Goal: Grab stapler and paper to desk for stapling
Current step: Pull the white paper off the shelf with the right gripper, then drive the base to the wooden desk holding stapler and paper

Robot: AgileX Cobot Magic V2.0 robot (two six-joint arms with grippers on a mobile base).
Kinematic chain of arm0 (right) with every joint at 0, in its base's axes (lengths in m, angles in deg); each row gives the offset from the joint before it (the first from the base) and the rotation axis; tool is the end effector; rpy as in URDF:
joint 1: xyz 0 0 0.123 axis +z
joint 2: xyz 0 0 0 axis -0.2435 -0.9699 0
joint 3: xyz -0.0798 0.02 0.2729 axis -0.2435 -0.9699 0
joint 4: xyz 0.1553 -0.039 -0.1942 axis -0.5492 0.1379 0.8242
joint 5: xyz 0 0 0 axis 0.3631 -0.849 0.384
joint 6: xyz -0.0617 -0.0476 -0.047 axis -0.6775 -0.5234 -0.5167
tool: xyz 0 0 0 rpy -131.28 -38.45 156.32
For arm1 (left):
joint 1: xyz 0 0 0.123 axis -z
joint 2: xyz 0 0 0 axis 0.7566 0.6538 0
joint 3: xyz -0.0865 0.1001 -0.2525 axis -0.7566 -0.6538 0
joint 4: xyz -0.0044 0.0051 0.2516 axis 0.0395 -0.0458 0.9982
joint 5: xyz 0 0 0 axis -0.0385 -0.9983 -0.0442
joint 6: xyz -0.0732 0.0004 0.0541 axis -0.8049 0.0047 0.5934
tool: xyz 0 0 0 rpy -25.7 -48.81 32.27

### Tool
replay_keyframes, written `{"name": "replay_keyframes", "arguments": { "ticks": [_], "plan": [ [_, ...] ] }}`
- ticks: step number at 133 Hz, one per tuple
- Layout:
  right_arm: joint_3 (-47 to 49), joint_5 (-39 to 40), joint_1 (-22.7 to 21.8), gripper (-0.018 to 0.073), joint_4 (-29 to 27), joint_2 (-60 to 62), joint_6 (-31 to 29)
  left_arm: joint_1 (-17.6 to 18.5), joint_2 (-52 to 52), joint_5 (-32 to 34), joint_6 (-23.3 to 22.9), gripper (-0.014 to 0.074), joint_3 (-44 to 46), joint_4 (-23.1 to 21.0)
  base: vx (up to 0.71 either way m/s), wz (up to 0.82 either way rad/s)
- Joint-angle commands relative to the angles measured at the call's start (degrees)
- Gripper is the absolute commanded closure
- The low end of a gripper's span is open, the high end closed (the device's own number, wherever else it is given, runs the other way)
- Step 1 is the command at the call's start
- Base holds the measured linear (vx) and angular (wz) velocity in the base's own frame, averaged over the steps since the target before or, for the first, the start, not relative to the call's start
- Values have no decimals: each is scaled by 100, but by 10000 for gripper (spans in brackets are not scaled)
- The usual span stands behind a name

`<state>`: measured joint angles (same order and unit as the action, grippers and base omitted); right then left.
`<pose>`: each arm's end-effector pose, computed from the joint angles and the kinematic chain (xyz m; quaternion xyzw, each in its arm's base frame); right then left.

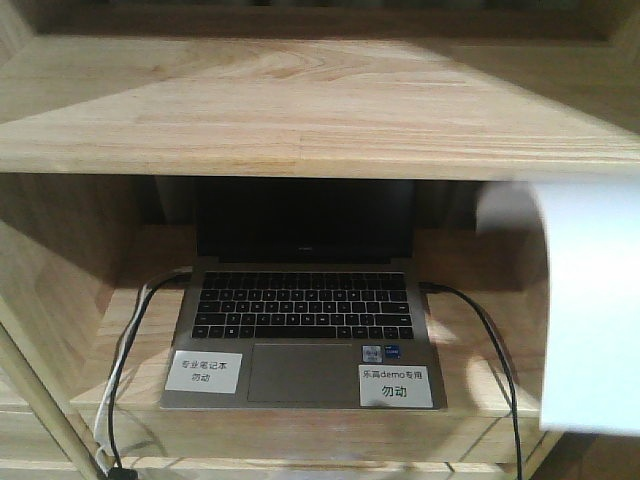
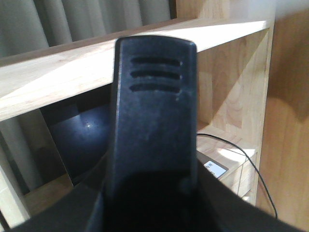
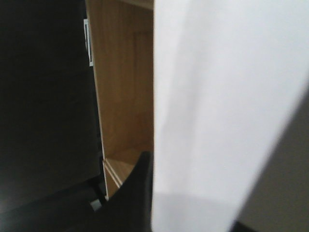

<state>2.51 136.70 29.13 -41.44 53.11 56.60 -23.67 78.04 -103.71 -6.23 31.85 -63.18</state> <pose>0.0348 0.0110 0.3171 0.1413 0.2746 0.6607 0.6841 -0.0162 -0.0131 0.3693 0.2718 0.6926 -0.1847 0.6421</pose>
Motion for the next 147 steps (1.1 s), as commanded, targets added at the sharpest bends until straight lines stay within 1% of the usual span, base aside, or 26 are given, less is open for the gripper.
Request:
{"name": "replay_keyframes", "arguments": {
  "ticks": [1,13,147],
  "plan": [
    [137,97,-197,565,471,54,348,16,92,611,1,603,137,-137,0,0],
    [137,79,-192,565,578,107,427,16,92,611,1,603,137,-137,0,0],
    [137,88,-192,565,561,107,427,16,92,611,1,603,137,-137,0,0]
  ]
}}
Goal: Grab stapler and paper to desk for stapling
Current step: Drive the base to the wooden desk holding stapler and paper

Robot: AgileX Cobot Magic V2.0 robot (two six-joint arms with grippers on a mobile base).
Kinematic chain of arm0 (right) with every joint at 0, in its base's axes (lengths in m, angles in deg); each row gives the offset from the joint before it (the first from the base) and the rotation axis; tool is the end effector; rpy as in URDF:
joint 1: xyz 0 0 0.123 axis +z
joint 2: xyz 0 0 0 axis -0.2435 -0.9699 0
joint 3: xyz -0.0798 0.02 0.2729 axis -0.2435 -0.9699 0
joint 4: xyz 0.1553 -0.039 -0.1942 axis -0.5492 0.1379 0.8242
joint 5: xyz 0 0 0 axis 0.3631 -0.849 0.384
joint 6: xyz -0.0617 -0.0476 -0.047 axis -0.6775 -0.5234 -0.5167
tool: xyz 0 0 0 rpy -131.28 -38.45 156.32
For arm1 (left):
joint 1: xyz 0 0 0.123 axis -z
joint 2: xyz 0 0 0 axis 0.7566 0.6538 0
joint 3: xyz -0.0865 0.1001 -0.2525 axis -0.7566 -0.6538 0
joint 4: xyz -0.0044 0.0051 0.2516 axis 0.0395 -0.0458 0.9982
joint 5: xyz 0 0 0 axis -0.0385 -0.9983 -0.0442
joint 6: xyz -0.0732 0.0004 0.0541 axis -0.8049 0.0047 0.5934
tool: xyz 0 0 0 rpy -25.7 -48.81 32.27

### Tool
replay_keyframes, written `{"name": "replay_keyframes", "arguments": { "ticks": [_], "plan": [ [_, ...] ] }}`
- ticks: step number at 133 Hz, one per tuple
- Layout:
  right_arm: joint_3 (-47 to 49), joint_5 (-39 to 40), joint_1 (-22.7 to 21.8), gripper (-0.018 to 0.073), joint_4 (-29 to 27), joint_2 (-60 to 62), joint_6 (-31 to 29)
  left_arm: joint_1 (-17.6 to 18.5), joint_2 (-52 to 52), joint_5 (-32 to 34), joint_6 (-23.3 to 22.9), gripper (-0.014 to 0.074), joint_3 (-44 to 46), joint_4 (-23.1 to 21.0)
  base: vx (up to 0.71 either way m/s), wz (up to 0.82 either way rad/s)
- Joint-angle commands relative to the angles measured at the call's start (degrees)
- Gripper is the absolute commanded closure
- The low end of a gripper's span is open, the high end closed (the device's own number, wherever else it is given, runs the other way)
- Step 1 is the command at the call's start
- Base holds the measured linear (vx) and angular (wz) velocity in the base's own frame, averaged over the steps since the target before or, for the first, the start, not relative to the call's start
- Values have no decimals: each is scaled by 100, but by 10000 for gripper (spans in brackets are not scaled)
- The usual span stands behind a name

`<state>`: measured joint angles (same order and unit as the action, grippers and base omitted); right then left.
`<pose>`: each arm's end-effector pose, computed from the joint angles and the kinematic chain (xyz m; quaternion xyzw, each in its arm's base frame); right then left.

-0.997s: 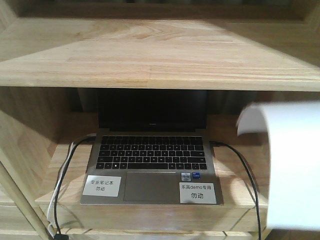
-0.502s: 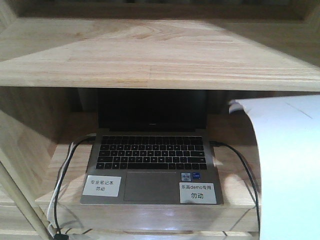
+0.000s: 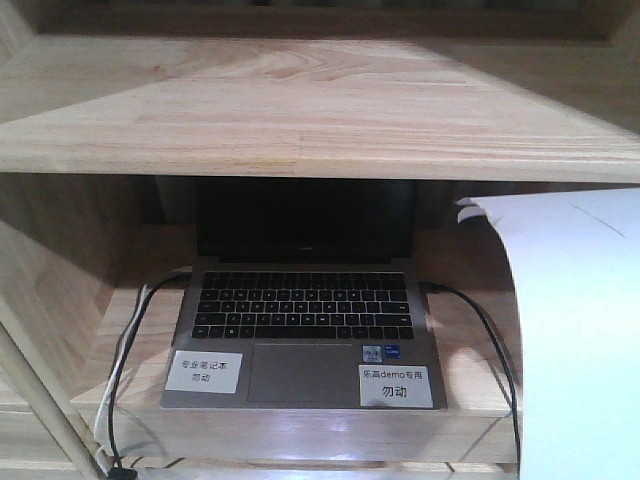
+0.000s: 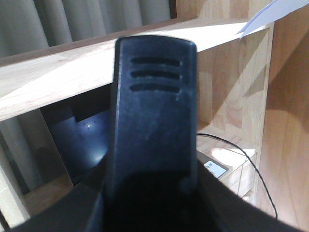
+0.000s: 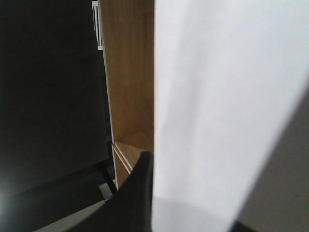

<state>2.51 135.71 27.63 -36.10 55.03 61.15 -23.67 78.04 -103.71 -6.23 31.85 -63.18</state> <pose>0.0285 0.0154 0.3169 0.1142 0.2831 0.6683 0.6783 -0.0162 -0.0131 0.3693 0.2718 0.6926 -0.1847 0.6421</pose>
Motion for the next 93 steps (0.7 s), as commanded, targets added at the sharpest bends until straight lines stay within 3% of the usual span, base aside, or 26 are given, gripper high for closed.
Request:
{"name": "replay_keyframes", "arguments": {
  "ticks": [1,54,93],
  "plan": [
    [137,187,-42,565,27,-85,-28,16,92,611,1,603,137,-137,0,0],
    [137,187,-42,565,27,-85,-28,16,92,611,1,603,137,-137,-1,4],
    [137,195,-42,565,30,-85,-28,16,92,611,1,603,137,-137,-9,33]
  ]
}}
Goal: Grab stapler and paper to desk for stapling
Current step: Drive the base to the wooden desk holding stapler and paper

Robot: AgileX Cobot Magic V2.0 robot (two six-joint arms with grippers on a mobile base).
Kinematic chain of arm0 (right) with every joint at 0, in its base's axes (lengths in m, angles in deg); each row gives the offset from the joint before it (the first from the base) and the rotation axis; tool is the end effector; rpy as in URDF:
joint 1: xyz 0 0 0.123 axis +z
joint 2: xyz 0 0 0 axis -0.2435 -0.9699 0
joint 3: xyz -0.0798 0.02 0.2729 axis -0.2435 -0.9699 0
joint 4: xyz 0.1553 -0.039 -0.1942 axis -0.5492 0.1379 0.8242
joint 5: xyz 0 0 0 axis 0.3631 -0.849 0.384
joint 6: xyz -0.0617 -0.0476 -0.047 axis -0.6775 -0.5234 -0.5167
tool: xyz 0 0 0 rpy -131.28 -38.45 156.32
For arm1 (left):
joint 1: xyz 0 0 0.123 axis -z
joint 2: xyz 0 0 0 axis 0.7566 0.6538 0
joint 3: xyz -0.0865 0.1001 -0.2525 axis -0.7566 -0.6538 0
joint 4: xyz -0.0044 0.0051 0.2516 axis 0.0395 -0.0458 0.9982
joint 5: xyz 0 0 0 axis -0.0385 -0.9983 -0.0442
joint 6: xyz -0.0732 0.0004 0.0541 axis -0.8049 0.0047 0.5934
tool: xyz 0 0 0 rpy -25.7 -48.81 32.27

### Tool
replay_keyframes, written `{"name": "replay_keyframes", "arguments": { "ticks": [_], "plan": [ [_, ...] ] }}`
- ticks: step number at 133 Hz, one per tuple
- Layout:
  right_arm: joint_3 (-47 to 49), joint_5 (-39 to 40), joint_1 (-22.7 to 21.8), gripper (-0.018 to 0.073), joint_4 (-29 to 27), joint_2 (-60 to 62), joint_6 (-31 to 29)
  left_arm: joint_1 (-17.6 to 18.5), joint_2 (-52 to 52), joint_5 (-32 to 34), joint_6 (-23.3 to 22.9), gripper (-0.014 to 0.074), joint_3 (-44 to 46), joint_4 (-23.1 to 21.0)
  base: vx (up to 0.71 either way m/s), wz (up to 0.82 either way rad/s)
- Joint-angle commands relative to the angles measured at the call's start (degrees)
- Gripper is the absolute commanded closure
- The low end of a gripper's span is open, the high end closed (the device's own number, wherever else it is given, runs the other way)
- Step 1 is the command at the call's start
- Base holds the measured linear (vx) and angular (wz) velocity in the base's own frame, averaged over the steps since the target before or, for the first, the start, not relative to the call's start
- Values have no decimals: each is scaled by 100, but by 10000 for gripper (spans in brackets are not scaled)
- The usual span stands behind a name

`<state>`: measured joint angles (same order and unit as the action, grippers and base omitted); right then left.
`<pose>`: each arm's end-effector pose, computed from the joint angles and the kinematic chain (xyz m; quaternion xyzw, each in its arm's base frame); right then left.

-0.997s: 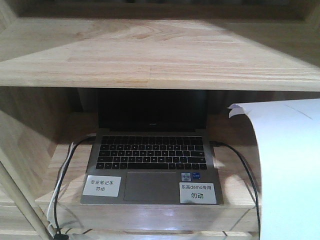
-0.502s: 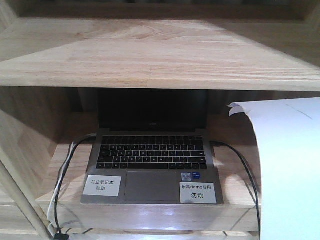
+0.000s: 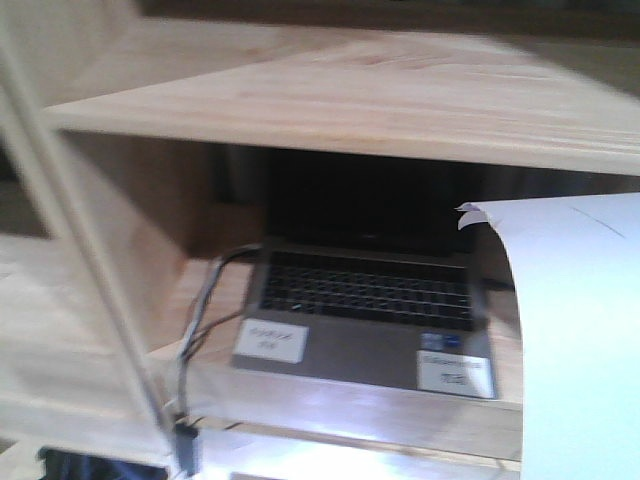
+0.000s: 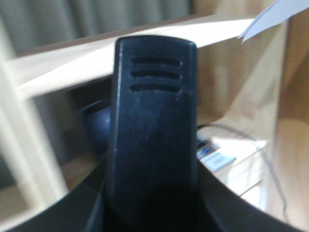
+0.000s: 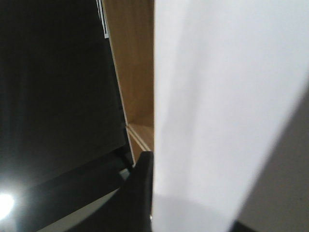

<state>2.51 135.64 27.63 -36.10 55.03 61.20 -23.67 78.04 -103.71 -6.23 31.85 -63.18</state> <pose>0.0286 0.0154 0.3168 0.1146 0.2836 0.6685 0.6779 -0.0162 -0.0131 0.3693 0.2718 0.6926 -0.1847 0.6421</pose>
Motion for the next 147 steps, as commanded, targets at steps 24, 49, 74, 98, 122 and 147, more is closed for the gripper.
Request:
{"name": "replay_keyframes", "arguments": {
  "ticks": [24,49,74,98,122,147],
  "plan": [
    [137,243,-42,565,30,-85,-32,16,92,611,1,603,137,-137,-14,53],
    [137,243,-42,565,30,-85,-32,16,92,611,1,603,137,-137,-15,57],
    [137,238,-42,565,30,-85,-32,16,92,611,1,603,137,-137,-16,56],
    [137,238,-42,565,30,-85,-32,16,92,611,1,603,137,-137,-17,55],
    [137,238,-42,565,30,-85,-32,16,92,611,1,603,137,-137,-17,59],
    [137,238,-42,565,30,-85,-32,16,92,611,1,603,137,-137,-17,67]
  ]
}}
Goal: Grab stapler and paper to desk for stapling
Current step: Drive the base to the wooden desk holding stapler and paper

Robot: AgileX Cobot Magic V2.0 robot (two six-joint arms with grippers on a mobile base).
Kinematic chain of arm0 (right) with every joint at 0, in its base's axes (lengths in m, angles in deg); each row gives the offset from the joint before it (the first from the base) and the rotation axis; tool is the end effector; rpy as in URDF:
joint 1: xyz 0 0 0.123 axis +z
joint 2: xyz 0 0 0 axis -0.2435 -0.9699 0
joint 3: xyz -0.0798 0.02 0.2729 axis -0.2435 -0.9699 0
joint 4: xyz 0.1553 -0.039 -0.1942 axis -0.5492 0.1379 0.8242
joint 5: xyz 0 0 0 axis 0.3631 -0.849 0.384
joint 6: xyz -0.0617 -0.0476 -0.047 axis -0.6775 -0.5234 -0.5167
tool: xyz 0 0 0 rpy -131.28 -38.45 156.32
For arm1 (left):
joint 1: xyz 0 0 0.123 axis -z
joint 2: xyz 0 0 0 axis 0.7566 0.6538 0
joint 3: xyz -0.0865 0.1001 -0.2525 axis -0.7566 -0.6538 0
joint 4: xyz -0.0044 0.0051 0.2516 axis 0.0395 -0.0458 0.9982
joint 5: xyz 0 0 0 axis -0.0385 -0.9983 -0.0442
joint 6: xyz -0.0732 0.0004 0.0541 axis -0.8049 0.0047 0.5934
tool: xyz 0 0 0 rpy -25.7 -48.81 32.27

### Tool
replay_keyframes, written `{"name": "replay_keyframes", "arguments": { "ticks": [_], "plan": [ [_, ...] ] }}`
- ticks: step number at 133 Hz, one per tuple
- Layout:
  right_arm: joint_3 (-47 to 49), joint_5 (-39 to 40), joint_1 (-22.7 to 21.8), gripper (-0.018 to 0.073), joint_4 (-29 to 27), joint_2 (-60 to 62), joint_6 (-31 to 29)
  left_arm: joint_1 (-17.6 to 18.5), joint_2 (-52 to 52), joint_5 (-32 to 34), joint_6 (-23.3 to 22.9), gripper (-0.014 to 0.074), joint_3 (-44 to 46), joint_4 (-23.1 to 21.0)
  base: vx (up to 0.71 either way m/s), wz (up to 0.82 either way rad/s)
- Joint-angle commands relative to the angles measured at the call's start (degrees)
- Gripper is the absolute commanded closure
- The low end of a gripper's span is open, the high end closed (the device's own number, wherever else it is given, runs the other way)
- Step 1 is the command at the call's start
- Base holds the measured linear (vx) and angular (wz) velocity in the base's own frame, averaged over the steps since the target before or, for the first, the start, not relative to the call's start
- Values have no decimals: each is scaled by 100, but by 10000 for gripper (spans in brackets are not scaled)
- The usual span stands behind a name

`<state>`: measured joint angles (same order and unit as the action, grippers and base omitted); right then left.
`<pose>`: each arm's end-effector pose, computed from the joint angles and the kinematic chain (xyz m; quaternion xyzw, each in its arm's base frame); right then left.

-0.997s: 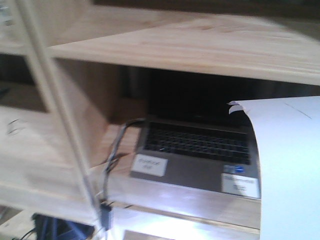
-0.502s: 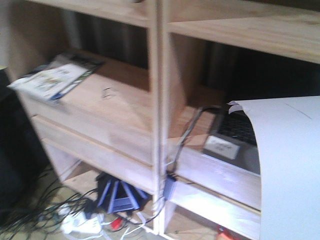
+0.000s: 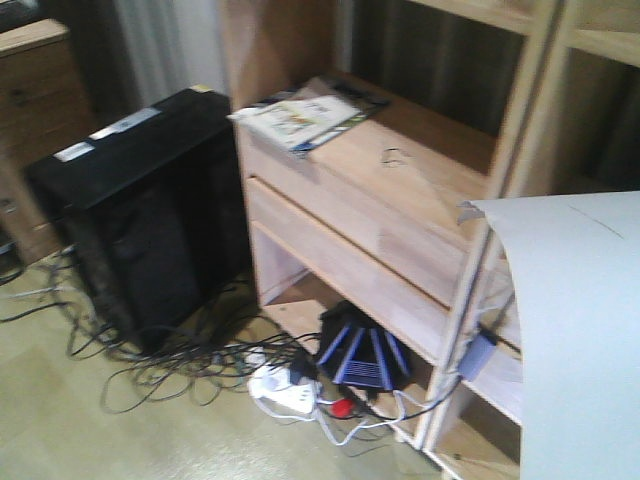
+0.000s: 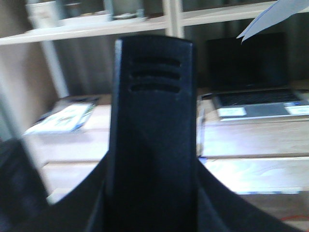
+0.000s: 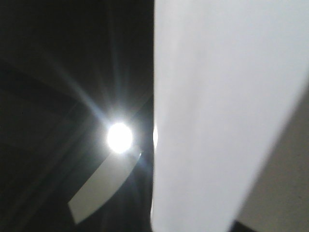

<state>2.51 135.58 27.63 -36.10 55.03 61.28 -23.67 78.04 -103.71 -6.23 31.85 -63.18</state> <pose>0.0287 0.0155 0.3168 0.1151 0.2839 0.6688 0.6774 -0.0162 -0.0131 0.3693 0.2718 0.6926 -0.1847 0.6421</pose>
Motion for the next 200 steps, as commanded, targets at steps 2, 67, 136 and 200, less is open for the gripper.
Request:
{"name": "replay_keyframes", "arguments": {
  "ticks": [2,67,136,200],
  "plan": [
    [137,244,-42,565,30,-85,-41,16,92,611,1,603,137,-137,-17,69],
    [137,240,-42,565,30,-85,-41,16,92,611,1,603,137,-137,-15,70],
    [137,240,-42,565,30,-85,-41,16,92,611,1,603,137,-137,-9,63],
    [137,243,-42,565,25,-85,-41,16,92,611,1,603,137,-137,3,25]
  ]
}}
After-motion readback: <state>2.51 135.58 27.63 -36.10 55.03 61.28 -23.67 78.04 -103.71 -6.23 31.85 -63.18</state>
